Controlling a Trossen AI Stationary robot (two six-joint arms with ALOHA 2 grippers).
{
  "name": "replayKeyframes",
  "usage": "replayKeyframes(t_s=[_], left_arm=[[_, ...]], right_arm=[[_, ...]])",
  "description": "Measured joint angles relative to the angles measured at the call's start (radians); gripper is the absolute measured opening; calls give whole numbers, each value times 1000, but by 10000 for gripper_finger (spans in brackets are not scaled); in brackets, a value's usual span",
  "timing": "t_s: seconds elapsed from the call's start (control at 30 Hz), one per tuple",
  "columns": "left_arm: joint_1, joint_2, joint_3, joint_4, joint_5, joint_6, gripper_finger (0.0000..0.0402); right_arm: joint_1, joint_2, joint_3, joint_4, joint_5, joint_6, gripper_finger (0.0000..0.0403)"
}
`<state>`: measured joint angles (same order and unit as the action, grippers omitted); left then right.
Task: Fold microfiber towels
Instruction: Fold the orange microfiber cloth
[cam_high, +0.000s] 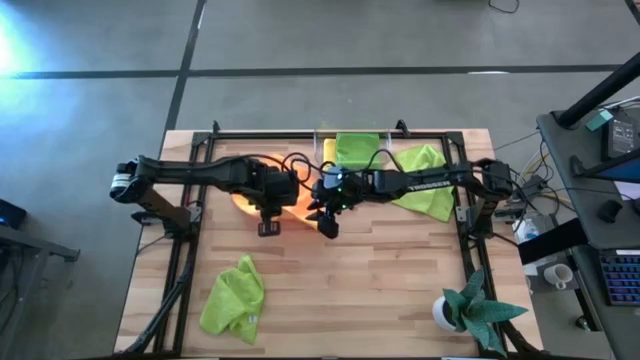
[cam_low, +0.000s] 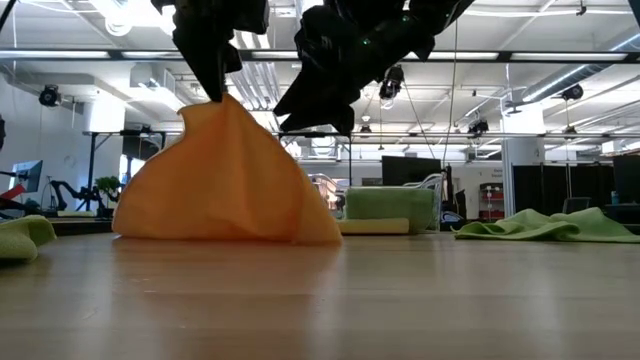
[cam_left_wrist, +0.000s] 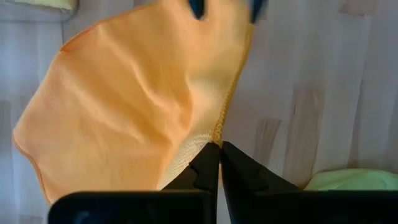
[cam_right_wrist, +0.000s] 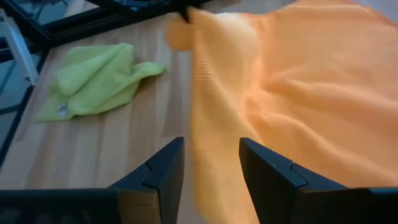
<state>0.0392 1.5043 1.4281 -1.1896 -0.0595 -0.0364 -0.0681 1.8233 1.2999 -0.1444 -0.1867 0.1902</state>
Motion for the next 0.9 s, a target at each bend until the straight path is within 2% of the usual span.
replayKeyframes(t_s=[0.5,0.83,0.9], left_arm=[[7,0,0,91,1,31,0],[6,0,0,143,33,237,0],[6,0,0,146,33,281,0]], right_arm=[[21,9,0,24,4,95,148],[24,8,0,23,16,197,144],[27,9,0,17,46,209,142]])
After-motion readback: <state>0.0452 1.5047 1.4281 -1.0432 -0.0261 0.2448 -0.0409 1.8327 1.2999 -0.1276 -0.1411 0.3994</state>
